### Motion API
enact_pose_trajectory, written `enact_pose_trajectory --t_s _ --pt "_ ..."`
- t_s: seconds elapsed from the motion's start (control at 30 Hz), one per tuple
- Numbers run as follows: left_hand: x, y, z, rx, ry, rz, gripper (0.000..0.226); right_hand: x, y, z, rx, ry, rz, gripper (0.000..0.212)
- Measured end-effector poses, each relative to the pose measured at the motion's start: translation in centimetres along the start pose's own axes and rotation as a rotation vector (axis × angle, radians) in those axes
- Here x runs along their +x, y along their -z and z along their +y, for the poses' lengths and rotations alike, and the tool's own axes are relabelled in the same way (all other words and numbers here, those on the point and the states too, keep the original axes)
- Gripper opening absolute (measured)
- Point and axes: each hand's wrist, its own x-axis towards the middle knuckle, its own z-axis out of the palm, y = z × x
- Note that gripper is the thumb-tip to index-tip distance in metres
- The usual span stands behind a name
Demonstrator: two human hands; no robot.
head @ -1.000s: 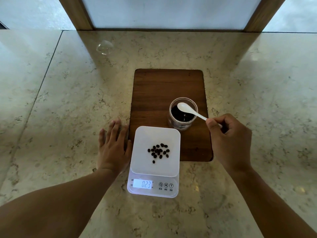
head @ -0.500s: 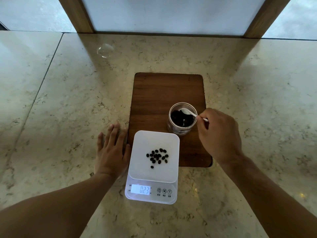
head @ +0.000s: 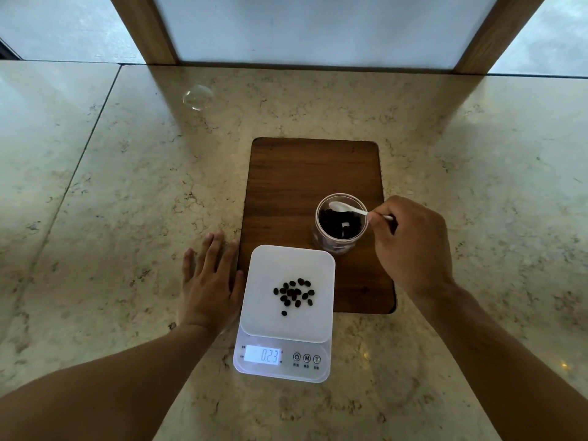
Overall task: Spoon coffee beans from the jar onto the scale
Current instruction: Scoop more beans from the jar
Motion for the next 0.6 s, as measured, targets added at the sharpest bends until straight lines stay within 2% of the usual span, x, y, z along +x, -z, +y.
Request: enact_pose_trajectory --t_s 0.17,0.33,0.5,0.6 --pt "-0.06 0.00 -0.07 0.005 -0.006 -0.007 0.062 -0.19 -0.45 -0.18 -0.033 0.094 -0.097 0.011" --pt "-0.08 0.03 -0.03 0.003 -0.006 -0.001 0.062 -0.46 0.23 0.19 -0.020 0.090 -0.092 0.012" --pt "-0.04 0.07 -0.02 0.015 -0.009 -0.004 0.063 0.08 0.38 0.11 -0.082 -0.022 -0.038 0.013" --pt "-0.05 0.15 0.03 0.007 -0.002 -0.006 0.063 0.07 -0.19 -0.25 -0.088 -0.122 -0.072 0.013"
